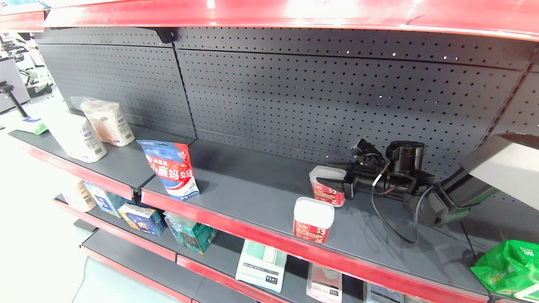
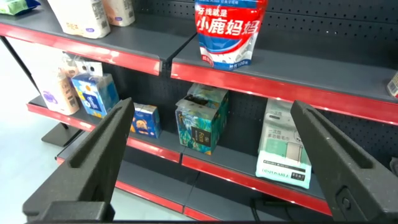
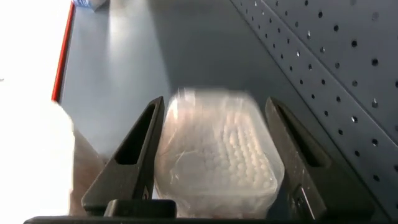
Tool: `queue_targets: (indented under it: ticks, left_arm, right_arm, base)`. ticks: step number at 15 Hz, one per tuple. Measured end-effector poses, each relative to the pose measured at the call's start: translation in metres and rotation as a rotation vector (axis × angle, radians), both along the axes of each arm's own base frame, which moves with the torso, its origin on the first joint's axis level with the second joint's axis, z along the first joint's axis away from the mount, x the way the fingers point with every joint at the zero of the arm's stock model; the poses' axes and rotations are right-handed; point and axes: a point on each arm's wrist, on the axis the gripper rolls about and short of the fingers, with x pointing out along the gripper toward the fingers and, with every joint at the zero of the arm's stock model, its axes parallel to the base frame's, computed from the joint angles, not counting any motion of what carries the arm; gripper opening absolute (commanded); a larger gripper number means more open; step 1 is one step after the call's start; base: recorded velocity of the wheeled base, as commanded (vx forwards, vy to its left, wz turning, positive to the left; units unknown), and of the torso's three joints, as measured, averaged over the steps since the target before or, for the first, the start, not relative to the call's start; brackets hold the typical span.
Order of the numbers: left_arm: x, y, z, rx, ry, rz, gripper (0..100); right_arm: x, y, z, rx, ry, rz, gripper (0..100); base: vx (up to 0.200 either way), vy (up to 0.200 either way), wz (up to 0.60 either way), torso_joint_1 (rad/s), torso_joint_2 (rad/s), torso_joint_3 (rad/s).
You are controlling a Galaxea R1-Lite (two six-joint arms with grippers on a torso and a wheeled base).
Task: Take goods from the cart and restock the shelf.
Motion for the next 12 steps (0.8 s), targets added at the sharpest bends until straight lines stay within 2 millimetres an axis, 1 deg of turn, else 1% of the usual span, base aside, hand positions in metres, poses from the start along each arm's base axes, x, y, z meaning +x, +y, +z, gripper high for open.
queue_targets:
  ticks: [5, 12]
  left_arm:
    - [0.0, 0.0, 0.0, 0.0, 0.0, 0.0, 100]
    - [0.0, 0.0, 0.0, 0.001, 0.0, 0.0, 100]
  right_arm:
    - [0.0, -0.005, -0.002, -0.002, -0.001, -0.006, 0]
    - [-0.003, -0.015, -0.002, -0.005, -0.024, 0.063, 0]
  base:
    - [0.0, 0.0, 0.0, 0.0, 0.0, 0.0]
    - [0.0, 0.0, 0.0, 0.0, 0.0, 0.0]
